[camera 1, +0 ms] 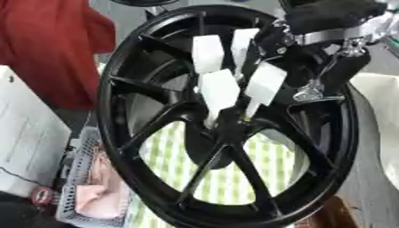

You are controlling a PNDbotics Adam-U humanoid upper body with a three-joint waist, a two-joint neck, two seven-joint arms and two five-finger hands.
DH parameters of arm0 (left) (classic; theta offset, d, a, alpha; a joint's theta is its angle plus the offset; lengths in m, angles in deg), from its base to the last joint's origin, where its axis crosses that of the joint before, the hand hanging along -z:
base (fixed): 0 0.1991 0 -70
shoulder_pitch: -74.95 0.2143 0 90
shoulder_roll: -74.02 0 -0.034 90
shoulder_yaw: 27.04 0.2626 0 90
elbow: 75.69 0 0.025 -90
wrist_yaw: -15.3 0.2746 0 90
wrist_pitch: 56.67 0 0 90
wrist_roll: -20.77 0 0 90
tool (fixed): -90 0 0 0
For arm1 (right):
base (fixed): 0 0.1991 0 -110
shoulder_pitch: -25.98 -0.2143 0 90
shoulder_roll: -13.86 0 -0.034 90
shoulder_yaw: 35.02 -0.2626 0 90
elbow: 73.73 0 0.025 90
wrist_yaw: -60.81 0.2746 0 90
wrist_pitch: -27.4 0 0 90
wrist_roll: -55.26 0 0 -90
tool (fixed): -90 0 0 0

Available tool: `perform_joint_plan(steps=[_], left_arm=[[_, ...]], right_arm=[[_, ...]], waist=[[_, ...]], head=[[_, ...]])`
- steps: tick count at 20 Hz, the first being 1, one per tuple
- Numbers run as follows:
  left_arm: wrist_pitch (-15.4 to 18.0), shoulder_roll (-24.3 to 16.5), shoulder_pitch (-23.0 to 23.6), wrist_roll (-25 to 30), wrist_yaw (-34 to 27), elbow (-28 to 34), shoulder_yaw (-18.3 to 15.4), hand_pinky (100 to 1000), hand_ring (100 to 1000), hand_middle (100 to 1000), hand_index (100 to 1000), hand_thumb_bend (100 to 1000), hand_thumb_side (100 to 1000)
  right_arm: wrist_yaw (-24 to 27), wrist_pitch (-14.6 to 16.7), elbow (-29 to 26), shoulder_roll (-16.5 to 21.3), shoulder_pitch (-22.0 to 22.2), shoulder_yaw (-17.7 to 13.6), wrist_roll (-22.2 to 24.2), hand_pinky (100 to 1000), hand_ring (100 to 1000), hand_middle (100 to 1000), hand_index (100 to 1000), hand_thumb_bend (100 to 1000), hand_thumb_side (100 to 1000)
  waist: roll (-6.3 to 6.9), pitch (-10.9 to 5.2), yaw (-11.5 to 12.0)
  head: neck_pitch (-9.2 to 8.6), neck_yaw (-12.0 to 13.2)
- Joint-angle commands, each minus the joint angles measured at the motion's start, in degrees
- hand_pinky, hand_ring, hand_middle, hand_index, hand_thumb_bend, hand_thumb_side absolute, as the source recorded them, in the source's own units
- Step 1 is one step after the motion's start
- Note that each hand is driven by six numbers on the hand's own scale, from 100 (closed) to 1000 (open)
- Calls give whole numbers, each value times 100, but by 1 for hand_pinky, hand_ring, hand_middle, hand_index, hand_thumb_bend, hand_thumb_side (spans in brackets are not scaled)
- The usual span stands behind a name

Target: Pull the pin out of the wheel hub.

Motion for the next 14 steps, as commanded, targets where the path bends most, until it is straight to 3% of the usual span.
perform_joint_plan(steps=[1, 14], left_arm=[[10, -78, -66, -2, -17, 65, -87, 871, 790, 697, 820, 288, 555], [6, -44, -81, -4, -14, 69, -92, 871, 791, 697, 820, 289, 557]], right_arm=[[-86, 607, 18, 84, -76, -78, 538, 167, 100, 716, 815, 326, 100], [-86, 667, 104, 38, -61, -43, 550, 129, 100, 627, 720, 262, 100]], waist=[[38, -92, 12], [33, -78, 17]], head=[[-91, -19], [-119, -20]])
